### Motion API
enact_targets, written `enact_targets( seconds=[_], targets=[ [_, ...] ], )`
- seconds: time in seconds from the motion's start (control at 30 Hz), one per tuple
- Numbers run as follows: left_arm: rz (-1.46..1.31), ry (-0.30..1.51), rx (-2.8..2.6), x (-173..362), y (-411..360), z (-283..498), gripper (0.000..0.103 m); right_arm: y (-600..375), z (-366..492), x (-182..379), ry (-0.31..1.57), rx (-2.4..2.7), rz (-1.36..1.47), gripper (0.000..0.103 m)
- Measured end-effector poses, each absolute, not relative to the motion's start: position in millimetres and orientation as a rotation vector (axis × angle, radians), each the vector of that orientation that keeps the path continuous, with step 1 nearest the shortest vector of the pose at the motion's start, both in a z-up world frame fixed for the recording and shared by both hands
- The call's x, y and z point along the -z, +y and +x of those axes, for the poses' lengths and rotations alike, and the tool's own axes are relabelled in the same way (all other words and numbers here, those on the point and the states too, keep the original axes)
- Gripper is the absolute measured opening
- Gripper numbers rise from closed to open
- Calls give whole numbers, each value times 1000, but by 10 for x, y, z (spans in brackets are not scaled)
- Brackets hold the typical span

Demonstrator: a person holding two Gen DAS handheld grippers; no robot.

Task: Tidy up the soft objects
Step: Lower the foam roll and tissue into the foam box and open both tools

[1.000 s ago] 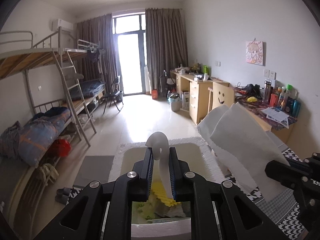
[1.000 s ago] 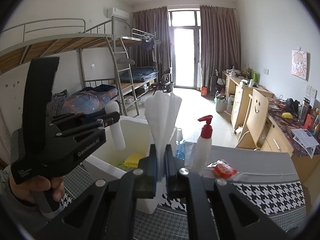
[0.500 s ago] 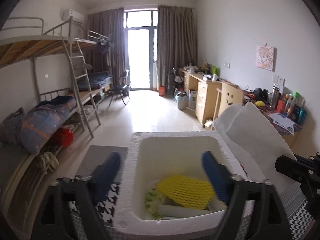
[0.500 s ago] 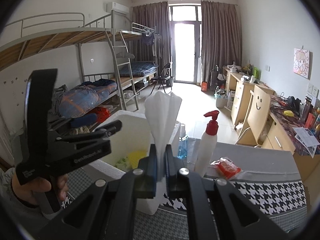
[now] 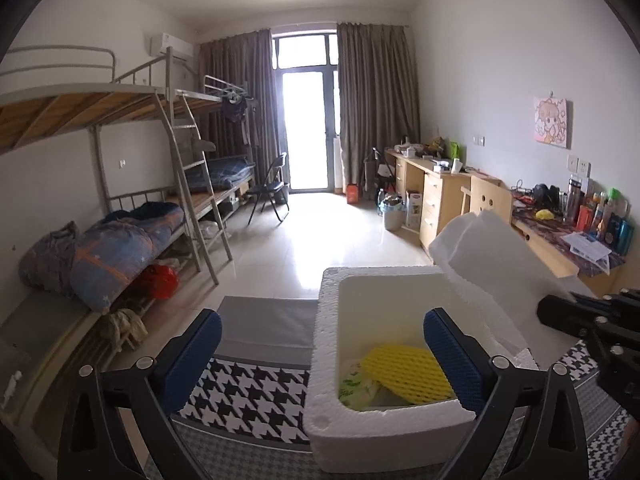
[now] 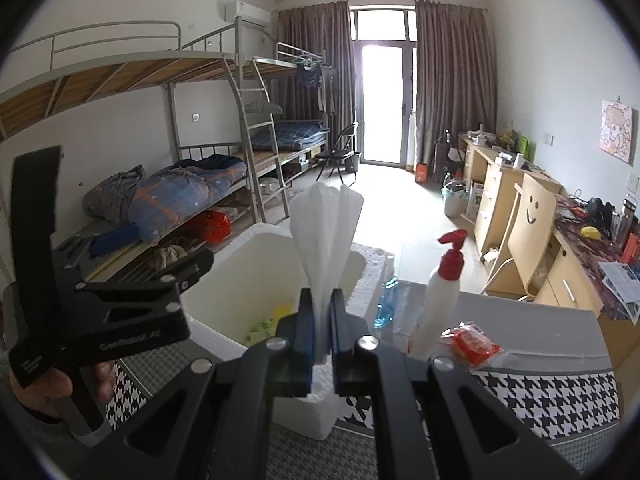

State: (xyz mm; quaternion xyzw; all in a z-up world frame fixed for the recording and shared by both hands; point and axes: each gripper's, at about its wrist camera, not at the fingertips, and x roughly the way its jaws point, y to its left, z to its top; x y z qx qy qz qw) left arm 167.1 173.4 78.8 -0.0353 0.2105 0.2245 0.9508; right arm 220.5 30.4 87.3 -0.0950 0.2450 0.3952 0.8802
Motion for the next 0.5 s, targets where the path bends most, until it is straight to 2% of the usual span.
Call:
enact_targets(
  seconds=[0.5],
  targets=[
    [-147,426,-474,-742,1921,1499,102,463,2313,-781,570,-872,-199,10]
  ],
)
